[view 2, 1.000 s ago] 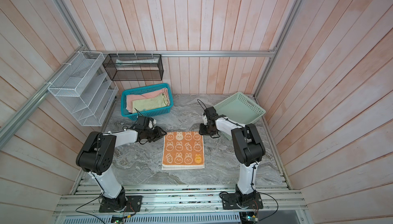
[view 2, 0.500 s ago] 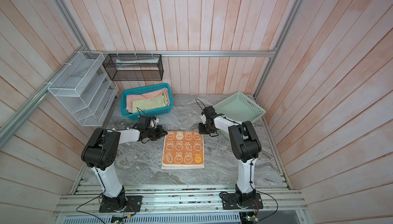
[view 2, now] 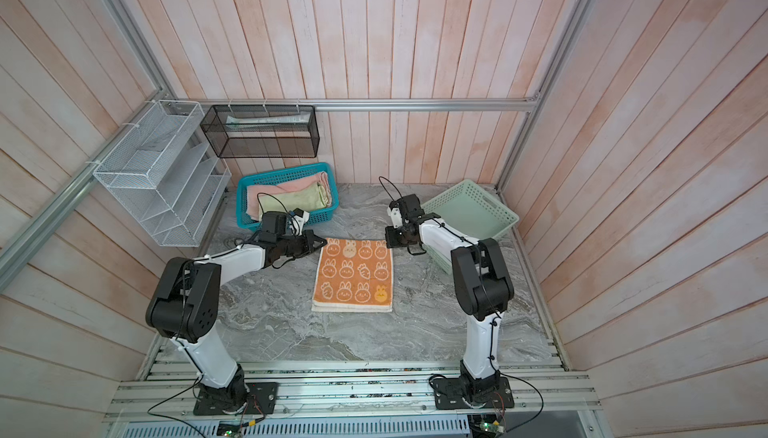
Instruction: Fold and stack the towels
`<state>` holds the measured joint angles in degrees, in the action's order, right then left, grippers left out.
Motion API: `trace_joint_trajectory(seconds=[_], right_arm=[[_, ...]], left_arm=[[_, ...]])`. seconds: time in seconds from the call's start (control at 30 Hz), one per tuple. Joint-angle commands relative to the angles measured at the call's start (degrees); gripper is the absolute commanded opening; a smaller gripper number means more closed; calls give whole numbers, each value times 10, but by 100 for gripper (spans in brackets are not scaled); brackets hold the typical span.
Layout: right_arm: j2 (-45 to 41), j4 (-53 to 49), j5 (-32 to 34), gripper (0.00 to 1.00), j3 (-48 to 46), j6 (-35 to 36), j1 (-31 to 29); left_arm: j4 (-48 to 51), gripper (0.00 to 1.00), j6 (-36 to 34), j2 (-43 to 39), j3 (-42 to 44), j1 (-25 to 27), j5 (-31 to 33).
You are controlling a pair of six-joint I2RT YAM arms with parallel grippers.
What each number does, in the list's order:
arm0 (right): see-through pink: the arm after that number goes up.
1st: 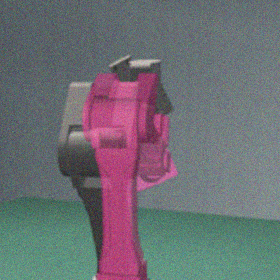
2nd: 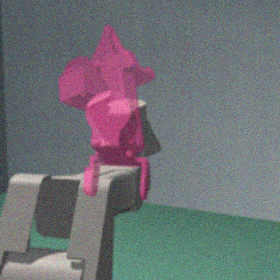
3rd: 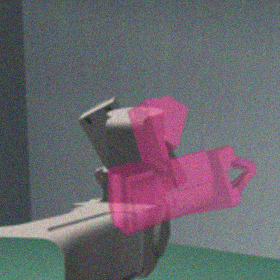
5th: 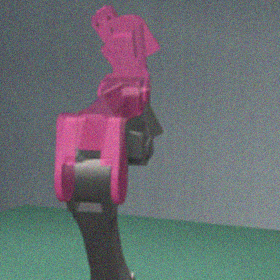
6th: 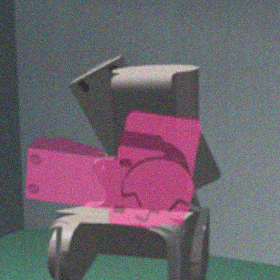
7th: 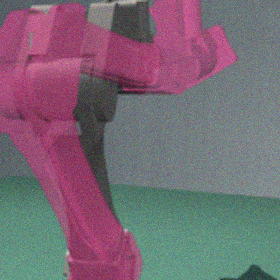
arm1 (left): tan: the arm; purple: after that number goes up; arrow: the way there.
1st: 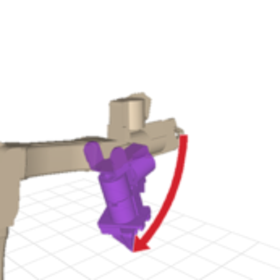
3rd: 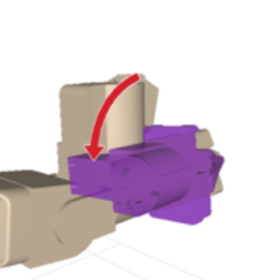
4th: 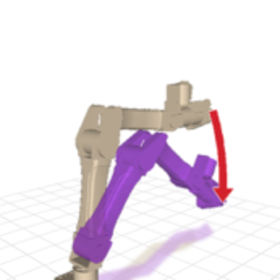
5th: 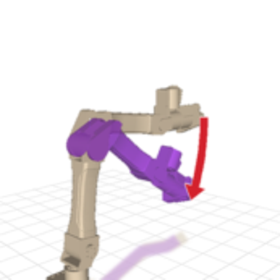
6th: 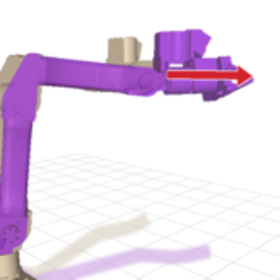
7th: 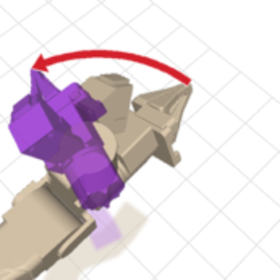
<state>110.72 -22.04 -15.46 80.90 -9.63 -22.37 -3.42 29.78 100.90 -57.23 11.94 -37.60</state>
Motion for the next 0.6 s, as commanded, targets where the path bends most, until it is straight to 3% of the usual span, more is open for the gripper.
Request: trace_joint_trajectory(seconds=[0.0, 0.37, 0.43, 0.5, 0.57], right_arm=[[-58, 0, -12, 0, -20, 37, -11], [-179, 66, -20, 0, -212, 13, -84], [-201, 58, -8, 1, -239, 14, -101], [-235, 48, 4, 13, -270, -1, -109], [-279, 45, 25, 24, -301, -21, -109]], left_arm=[[-28, 0, -12, -46, 30, -2, -17], [-61, 0, -26, -170, 203, -1, 21], [-59, 13, -23, -202, 248, -1, 46], [-60, 27, -10, -253, 305, -1, 68], [-58, 35, 8, -309, 357, -2, 95]])
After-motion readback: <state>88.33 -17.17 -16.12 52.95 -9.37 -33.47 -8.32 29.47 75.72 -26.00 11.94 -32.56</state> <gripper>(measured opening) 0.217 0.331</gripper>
